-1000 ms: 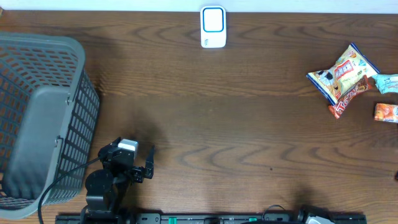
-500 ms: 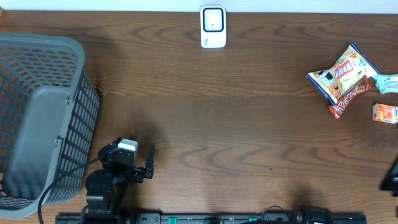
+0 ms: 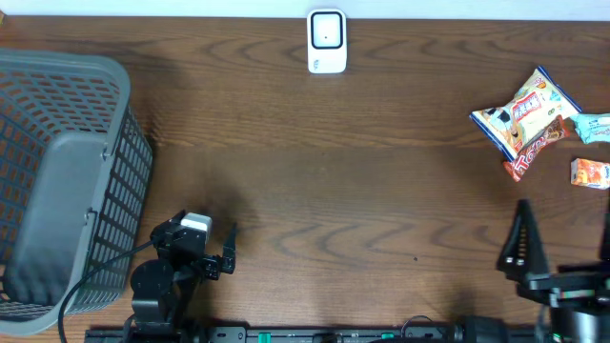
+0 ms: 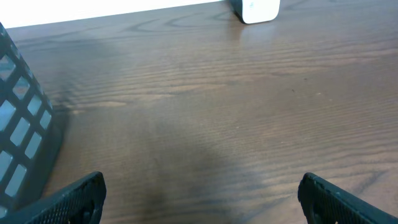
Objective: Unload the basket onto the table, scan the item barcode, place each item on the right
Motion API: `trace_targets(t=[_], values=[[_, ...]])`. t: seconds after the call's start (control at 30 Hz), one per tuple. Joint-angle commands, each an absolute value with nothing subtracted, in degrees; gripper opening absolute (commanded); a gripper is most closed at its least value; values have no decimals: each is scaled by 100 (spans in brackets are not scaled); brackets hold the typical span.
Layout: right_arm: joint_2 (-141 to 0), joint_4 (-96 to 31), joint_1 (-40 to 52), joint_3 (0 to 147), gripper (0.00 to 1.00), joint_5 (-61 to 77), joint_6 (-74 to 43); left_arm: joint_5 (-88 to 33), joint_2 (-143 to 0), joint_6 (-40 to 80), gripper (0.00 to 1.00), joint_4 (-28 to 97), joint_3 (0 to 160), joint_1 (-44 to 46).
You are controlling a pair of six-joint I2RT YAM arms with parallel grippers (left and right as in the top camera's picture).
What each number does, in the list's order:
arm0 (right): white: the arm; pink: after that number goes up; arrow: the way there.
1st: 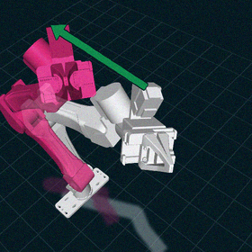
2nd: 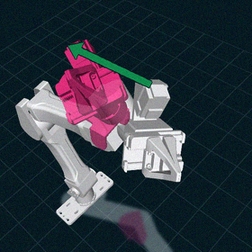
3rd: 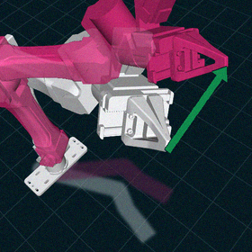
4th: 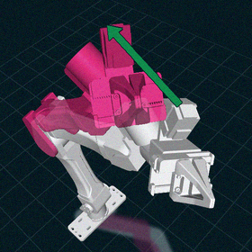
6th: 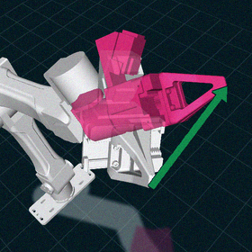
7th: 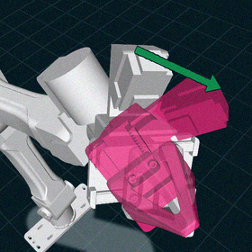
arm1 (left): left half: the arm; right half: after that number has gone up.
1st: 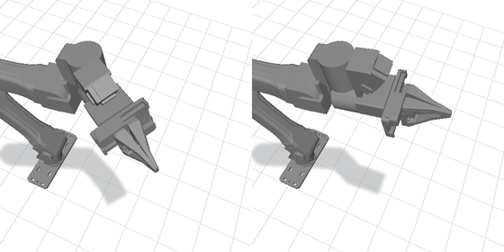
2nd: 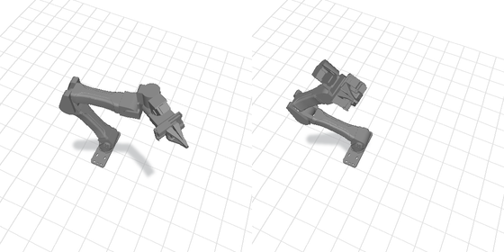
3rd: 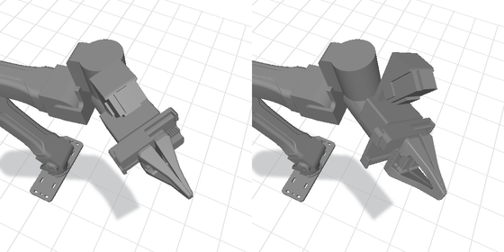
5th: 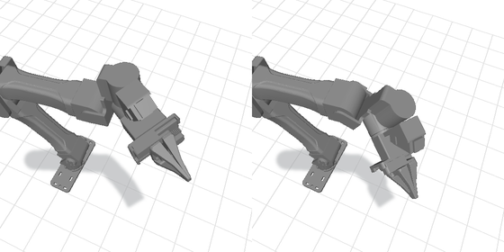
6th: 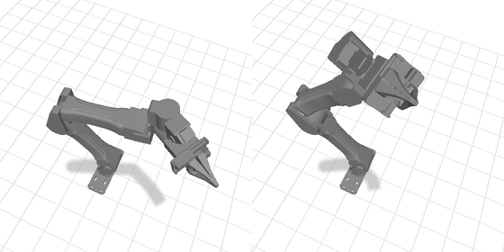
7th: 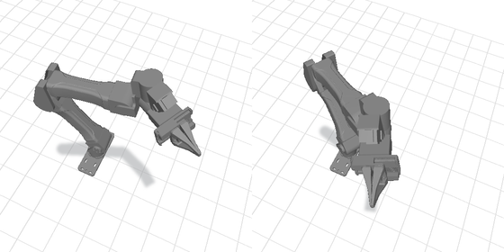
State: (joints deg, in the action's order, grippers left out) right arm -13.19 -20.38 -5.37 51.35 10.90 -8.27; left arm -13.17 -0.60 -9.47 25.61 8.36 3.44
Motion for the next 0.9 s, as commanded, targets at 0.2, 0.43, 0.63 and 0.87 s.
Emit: trace_targets(t=[0.2, 0.43, 0.63, 0.87], values=[[-217, 454, -410, 2351, 99, 1146, -1024, -1299, -27, -1028, 98, 2676, 762, 357], [-32, 1446, -298, 1321, 99, 840, -1024, -1299, -27, -1026, 98, 2676, 762, 357], [-27, 1457, -196, 642, 99, 414, -1024, -1299, -27, -1026, 98, 2676, 762, 357], [-25, 1391, -187, 165, 99, 327, -1017, -1299, -27, -1026, 98, 2676, 762, 357]])
